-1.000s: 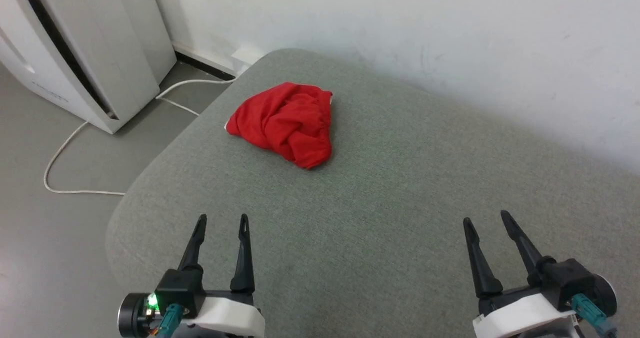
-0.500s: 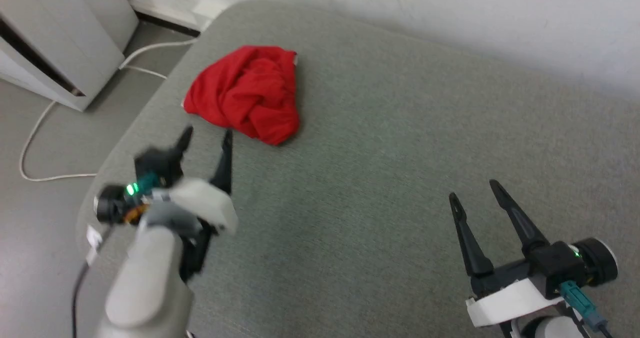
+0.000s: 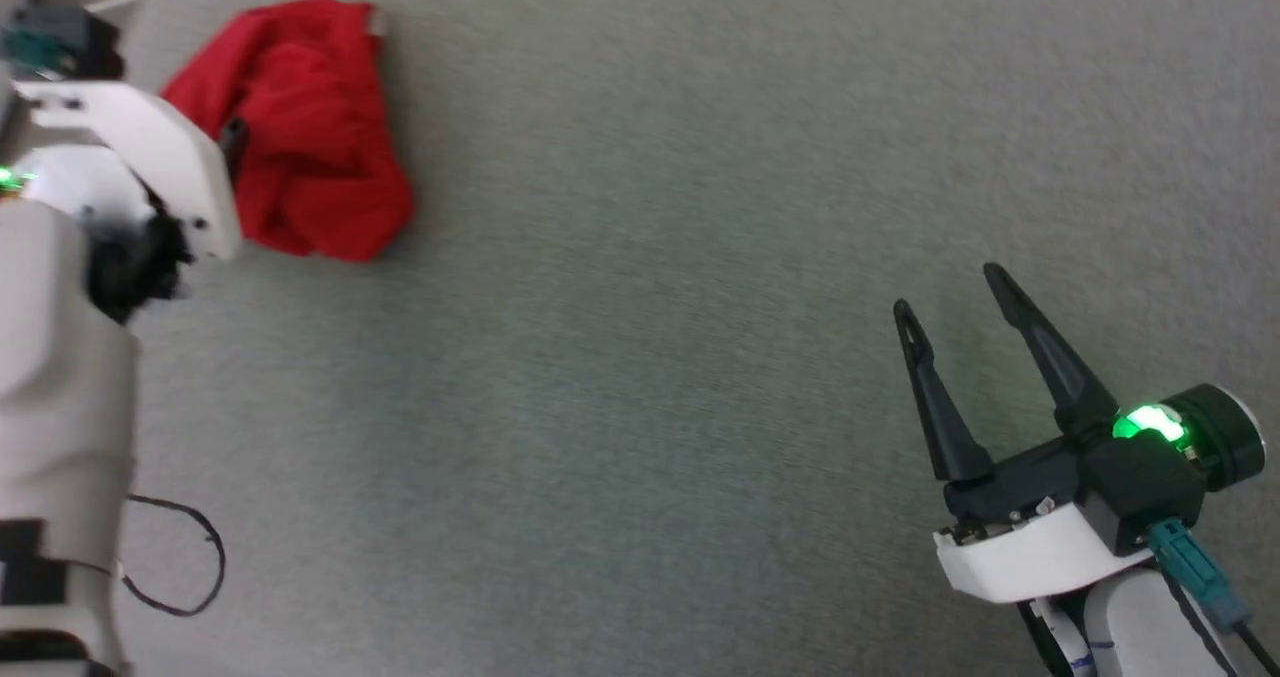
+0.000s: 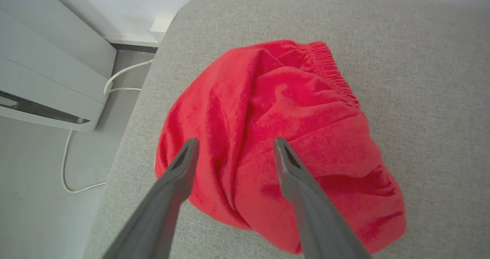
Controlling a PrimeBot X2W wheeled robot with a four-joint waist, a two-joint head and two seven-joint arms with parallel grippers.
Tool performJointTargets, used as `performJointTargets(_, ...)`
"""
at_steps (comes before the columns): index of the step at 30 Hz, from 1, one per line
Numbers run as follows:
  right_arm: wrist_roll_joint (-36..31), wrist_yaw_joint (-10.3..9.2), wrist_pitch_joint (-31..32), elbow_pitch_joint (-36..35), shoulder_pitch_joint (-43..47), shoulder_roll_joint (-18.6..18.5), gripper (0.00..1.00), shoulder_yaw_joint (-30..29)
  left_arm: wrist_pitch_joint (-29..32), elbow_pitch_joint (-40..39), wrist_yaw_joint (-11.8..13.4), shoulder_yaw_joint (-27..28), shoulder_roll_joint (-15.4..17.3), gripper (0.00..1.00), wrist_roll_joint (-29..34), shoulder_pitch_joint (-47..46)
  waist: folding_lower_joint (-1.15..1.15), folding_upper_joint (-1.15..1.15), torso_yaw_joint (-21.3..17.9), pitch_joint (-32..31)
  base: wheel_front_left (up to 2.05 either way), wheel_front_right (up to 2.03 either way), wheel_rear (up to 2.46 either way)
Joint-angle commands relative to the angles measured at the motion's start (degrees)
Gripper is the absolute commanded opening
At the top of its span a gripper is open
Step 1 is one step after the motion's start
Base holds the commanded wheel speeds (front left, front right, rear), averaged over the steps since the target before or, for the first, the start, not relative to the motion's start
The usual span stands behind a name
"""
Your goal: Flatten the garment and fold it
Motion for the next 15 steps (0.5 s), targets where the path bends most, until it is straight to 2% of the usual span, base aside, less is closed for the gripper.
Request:
performJointTargets(1,0.0,-0.12,-0.2,-0.4,-0.9,0.1,1.00,-0.1,1.1,0.4,-0.3,-0.4,0.4,1.00,-1.2,-1.0,-0.01,0.00,-7.0,6.9,0.00,0.00,0.00)
performJointTargets(7,0.1,-0.12,-0.4,-0.3,-1.6,0.6,1.00,-0.5,17.0,3.2,-0.4,-1.2,4.8,1.00,-13.6,-2.7,-0.01,0.00,-9.2,9.1,0.00,0.00,0.00)
performJointTargets(11,0.2,-0.12,-0.6,0.1,-1.9,0.7,1.00,-0.8,25.1,3.9,-0.4,-0.8,6.4,0.98,-18.4,-1.5,-0.01,0.00,-9.5,9.4,0.00,0.00,0.00)
performJointTargets(12,0.2,-0.12,-0.6,0.3,-2.0,0.8,1.00,-0.8,26.4,3.8,-0.4,-0.7,6.7,0.40,-19.3,-1.0,-0.01,0.00,-9.5,9.3,0.00,0.00,0.00)
performJointTargets(13,0.2,-0.12,-0.7,0.5,-2.0,0.9,1.00,-0.9,27.2,3.6,-0.4,-0.6,6.8,0.00,-20.0,-0.6,-0.01,0.00,-9.4,9.0,0.00,0.00,0.00)
performJointTargets(15,0.2,-0.12,-0.7,1.0,-2.0,1.0,1.00,-1.2,27.4,2.9,-0.4,-0.3,7.1,0.00,-21.1,0.2,-0.01,0.00,-9.3,8.2,0.00,0.00,0.00)
